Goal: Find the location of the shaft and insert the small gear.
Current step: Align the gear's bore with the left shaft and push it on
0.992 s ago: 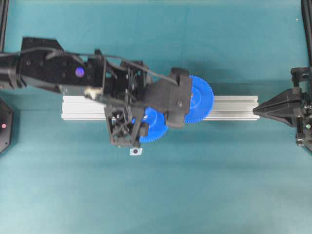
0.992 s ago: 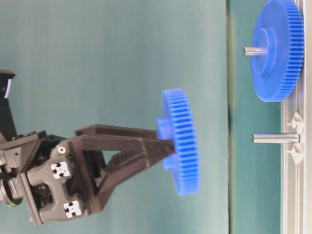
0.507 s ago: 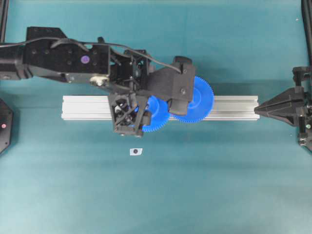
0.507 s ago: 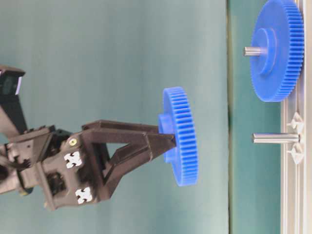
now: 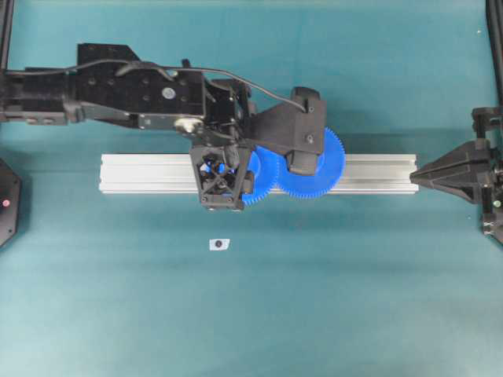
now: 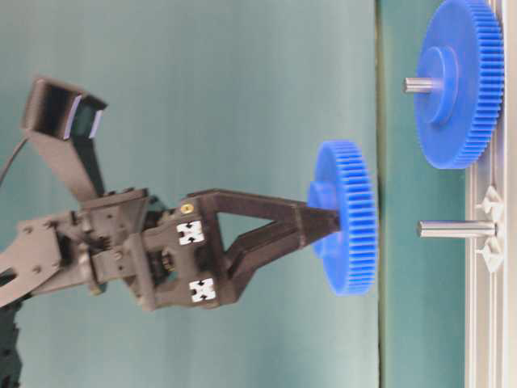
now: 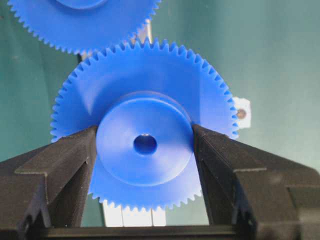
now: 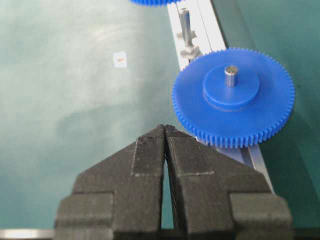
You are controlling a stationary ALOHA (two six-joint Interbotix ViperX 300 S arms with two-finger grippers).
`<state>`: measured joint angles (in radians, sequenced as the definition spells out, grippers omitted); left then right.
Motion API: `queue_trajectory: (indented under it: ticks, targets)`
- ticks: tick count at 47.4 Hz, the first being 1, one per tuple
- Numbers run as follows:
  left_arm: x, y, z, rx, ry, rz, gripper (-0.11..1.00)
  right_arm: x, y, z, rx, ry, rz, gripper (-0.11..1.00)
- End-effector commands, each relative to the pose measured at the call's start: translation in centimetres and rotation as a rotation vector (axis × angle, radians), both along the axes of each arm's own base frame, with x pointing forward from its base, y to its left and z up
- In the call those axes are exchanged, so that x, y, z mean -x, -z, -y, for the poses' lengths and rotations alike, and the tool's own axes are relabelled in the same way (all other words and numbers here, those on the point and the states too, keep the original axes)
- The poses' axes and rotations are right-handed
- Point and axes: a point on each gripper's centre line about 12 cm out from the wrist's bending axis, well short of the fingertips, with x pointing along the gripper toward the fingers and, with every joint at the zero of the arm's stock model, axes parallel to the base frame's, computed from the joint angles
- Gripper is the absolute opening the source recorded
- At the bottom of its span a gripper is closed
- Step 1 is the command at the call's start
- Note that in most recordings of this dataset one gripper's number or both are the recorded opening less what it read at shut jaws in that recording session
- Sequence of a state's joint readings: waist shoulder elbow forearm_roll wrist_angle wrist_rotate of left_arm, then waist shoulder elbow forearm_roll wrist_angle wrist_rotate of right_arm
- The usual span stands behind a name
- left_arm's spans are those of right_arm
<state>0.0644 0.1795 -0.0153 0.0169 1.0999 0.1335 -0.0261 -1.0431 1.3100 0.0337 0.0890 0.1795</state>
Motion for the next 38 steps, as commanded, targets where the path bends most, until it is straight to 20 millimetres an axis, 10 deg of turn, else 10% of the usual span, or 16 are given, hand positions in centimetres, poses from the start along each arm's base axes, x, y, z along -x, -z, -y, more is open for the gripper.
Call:
queue_trajectory:
  ticks: [1,38]
  targets:
    - [-0.4,-1.3,-0.1,-0.006,0.001,0.044,0.64,-0.2,-0.4,0.0,-0.008,0.005,0.011,0.03]
    - [-0.2,3.7,-0.7,0.000,-0.011,-0.049,0.64,-0.2,-0.4,0.0,-0.008,0.005,0.008,0.03]
